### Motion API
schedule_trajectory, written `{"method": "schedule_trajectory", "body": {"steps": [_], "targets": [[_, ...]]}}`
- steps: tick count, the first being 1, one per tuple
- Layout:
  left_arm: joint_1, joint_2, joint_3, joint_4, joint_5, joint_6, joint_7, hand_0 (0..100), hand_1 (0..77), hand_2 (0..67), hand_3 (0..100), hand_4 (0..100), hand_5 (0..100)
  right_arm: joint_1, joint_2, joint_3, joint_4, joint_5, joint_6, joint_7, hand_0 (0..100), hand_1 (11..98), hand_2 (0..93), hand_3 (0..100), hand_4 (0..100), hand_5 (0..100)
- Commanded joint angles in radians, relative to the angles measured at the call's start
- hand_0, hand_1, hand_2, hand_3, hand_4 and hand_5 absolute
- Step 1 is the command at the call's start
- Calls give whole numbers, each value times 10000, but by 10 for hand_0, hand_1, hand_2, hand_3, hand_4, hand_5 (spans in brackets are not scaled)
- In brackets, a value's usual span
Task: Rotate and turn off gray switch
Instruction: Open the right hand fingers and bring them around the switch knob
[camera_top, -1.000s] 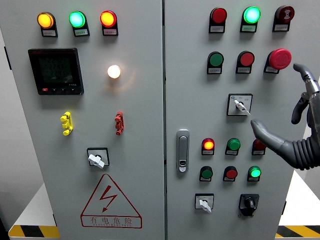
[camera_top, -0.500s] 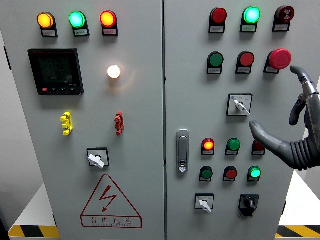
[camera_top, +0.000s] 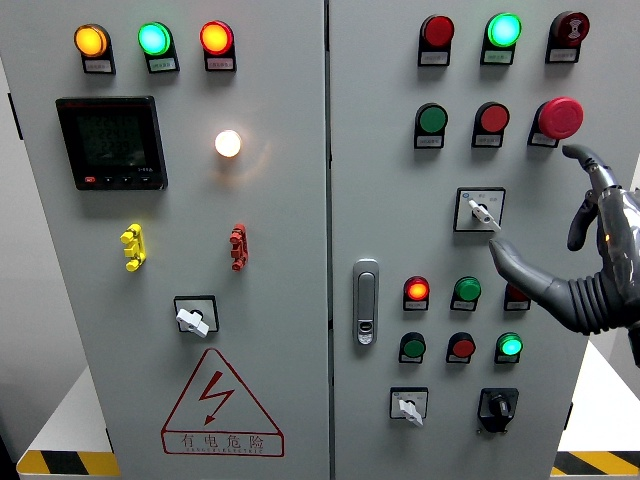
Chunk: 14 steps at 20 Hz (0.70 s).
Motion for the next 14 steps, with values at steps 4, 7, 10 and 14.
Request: {"method": "schedule_trajectory", "body": {"steps": [4, 7, 10, 14], "targets": [[0, 4, 0, 0, -9, 0, 0, 0, 0, 132, 183, 96, 118, 121, -13, -156, -309, 104, -41, -295, 0, 325, 429, 857, 992, 1000], [0, 4, 0, 0, -9, 0, 0, 0, 0, 132, 183, 96, 118, 152, -29, -156, -478, 104, -57, -325, 0, 320, 454, 855, 991, 1000], [0, 4, 0, 0, 6, 0, 0, 0, 0, 132, 183, 96, 118, 228, -29, -156, -739, 104, -72, -386, 0, 313, 482, 847, 994, 1000], [0, -11, 0, 0, 6, 0, 0, 0, 0, 132, 183, 96, 118, 366, -29, -217, -1015, 135, -88, -540, 0, 306, 507, 842, 994, 1000]]}}
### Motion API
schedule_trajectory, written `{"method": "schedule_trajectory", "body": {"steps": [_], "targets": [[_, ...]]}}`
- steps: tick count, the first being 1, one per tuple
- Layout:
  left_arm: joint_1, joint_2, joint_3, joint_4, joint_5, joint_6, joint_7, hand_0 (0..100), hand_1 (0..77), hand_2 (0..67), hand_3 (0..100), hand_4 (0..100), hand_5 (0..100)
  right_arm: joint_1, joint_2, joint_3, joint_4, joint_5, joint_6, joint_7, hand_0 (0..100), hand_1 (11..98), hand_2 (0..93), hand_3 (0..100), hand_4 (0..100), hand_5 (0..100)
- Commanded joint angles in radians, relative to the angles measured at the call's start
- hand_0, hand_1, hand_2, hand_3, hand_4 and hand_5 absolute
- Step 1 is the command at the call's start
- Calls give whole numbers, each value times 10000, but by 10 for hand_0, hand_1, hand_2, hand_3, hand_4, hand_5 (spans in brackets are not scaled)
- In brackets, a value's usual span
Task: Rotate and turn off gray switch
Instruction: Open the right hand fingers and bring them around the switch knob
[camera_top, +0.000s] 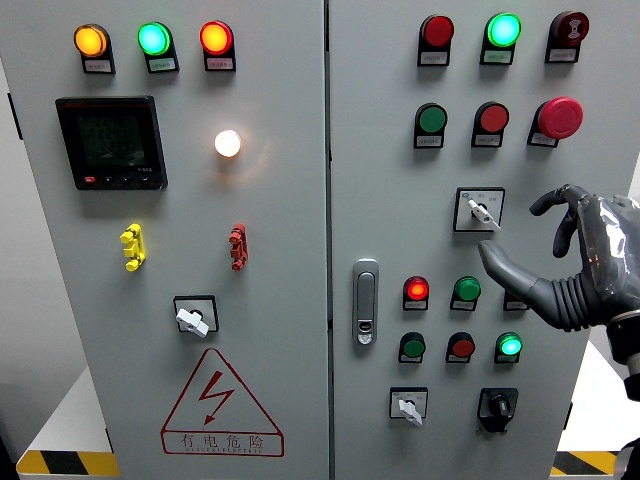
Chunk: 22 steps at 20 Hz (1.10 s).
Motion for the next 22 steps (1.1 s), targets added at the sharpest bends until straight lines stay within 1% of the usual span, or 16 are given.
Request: {"method": "schedule_trajectory", "body": {"steps": [1, 7, 11, 12, 13, 15, 16, 17, 20, 22], "targets": [[0, -9, 0, 0, 4, 0, 0, 0, 0, 132, 183, 96, 118, 99, 1, -79, -155, 89, -1, -88, 0, 303, 508, 839, 995, 1000], [0, -9, 0, 0, 4, 0, 0, 0, 0, 132, 183, 95, 118, 528, 1, -95, -768, 120, -32, -104, 0, 301, 522, 836, 997, 1000], [0, 6, 0, 0, 4, 0, 0, 0, 0, 132, 183, 95, 118, 590, 1, -218, -984, 120, -170, -119, 0, 307, 525, 835, 997, 1000], [0, 6, 0, 0, -11, 0, 0, 0, 0, 132, 183, 95, 118, 605, -14, -218, -1045, 120, -200, -119, 0, 308, 528, 835, 996, 1000], [0, 6, 0, 0, -11, 0, 0, 0, 0, 132, 183, 96, 118, 636, 1, -218, -1076, 120, -201, -119, 0, 309, 534, 835, 996, 1000], [0, -9, 0, 0, -11, 0, 0, 0, 0, 132, 183, 96, 118, 697, 1, -233, -1167, 120, -201, -119, 0, 311, 542, 835, 996, 1000], [0, 6, 0, 0, -11, 0, 0, 0, 0, 132, 183, 96, 118, 712, -14, -233, -1183, 120, -201, -119, 0, 311, 557, 834, 996, 1000], [0, 6, 0, 0, 4, 0, 0, 0, 0, 132, 183, 96, 118, 789, 1, -233, -1259, 120, -201, -119, 0, 311, 556, 834, 996, 1000], [0, 6, 0, 0, 4, 0, 0, 0, 0, 132, 183, 96, 118, 958, 1, -233, -1429, 120, -201, -119, 0, 314, 559, 834, 997, 1000], [0, -9, 0, 0, 4, 0, 0, 0, 0, 132, 183, 96, 118, 973, 1, -233, -1520, 120, -201, -119, 0, 313, 561, 834, 997, 1000]]}}
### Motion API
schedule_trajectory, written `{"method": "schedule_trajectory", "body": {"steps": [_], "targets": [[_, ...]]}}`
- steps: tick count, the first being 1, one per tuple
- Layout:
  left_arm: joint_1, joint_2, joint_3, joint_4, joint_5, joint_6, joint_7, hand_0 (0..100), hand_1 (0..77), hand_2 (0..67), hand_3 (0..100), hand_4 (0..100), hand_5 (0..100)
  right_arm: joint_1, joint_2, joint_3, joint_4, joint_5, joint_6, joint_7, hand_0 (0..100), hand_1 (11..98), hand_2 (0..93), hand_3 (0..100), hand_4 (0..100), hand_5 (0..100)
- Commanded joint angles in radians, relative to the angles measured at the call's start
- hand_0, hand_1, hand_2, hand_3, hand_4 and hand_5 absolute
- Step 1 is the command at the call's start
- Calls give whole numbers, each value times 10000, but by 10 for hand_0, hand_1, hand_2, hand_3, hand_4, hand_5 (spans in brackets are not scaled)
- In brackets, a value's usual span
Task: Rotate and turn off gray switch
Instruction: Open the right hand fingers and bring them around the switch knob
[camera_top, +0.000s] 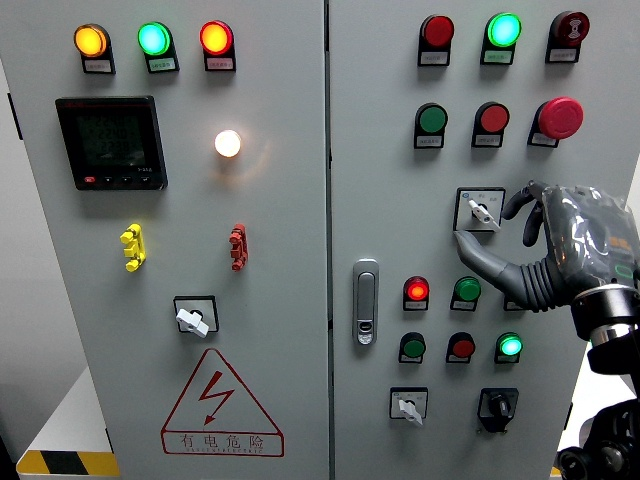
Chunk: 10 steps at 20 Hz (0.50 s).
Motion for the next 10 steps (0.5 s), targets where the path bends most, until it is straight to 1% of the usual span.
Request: {"method": "schedule_trajectory", "body": {"steps": [1, 5, 10], "targets": [[0, 9, 0, 0, -5, 0, 0, 0, 0, 132, 183, 96, 118, 26, 3, 0, -81, 0, 7, 0, 0, 313, 561, 834, 996, 1000], [0, -7, 0, 0, 10, 0, 0, 0, 0, 132, 183, 96, 118, 41, 3, -15, -143, -16, -70, 0, 0, 316, 576, 834, 997, 1000], [0, 9, 0, 0, 10, 0, 0, 0, 0, 132, 183, 96, 118, 72, 3, -15, -296, -16, -70, 0, 0, 316, 592, 835, 996, 1000]]}}
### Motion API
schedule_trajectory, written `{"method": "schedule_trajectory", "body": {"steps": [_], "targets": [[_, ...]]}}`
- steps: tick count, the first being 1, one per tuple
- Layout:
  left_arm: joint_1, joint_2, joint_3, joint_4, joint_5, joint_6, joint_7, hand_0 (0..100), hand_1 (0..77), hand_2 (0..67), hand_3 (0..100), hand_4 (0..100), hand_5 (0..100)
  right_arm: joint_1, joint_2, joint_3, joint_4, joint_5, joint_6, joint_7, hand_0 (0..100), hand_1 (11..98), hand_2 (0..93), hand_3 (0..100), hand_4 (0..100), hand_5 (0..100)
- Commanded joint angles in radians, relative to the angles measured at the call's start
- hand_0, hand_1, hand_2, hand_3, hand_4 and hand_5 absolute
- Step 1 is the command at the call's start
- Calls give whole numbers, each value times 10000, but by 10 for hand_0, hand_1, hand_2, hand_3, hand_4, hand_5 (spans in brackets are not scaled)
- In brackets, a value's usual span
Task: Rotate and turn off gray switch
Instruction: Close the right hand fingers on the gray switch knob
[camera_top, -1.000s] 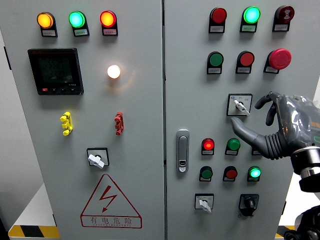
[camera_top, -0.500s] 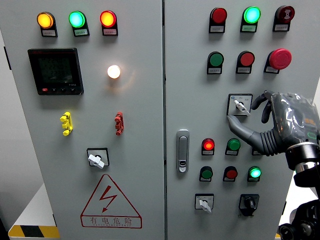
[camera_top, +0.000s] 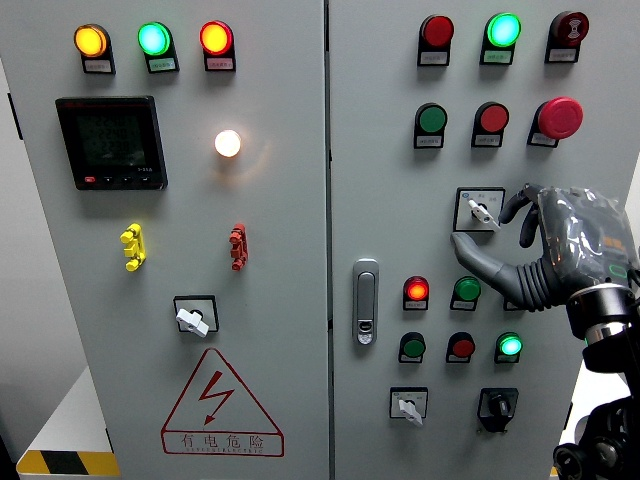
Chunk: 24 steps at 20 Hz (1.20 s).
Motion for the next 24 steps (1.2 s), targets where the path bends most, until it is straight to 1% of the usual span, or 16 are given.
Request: {"method": "schedule_trajectory", "body": {"steps": [1, 7, 11, 14, 19, 20, 21, 23, 24], "targets": [[0, -6, 0, 0, 7, 0, 0, 0, 0, 132, 183, 96, 118, 5, 0, 0, -63, 0, -1, 0, 0, 317, 595, 835, 996, 1000], [0, -6, 0, 0, 7, 0, 0, 0, 0, 132, 183, 96, 118, 142, 0, 0, -201, -31, -1, -15, 0, 315, 611, 835, 993, 1000], [0, 9, 0, 0, 7, 0, 0, 0, 0, 132, 183, 95, 118, 189, 0, -15, -339, -46, -1, -15, 0, 312, 643, 842, 992, 1000], [0, -6, 0, 0, -9, 0, 0, 0, 0, 132, 183, 95, 118, 326, 0, -31, -462, -61, -1, -137, 0, 311, 642, 843, 992, 1000], [0, 9, 0, 0, -9, 0, 0, 0, 0, 132, 183, 95, 118, 373, 0, -107, -493, -92, -1, -168, 0, 302, 661, 853, 989, 1000], [0, -6, 0, 0, 6, 0, 0, 0, 0, 132, 183, 95, 118, 388, 15, -138, -508, -92, -1, -184, 0, 301, 661, 854, 989, 1000], [0, -6, 0, 0, 7, 0, 0, 0, 0, 132, 183, 95, 118, 388, 15, -138, -538, -107, -16, -184, 0, 298, 661, 855, 990, 1000], [0, 9, 0, 0, -9, 0, 0, 0, 0, 132, 183, 95, 118, 403, 15, -153, -554, -107, -16, -260, 0, 294, 662, 856, 990, 1000], [0, 9, 0, 0, 6, 0, 0, 0, 0, 132, 183, 95, 118, 403, 0, -168, -569, -107, -16, -276, 0, 294, 663, 857, 989, 1000]]}}
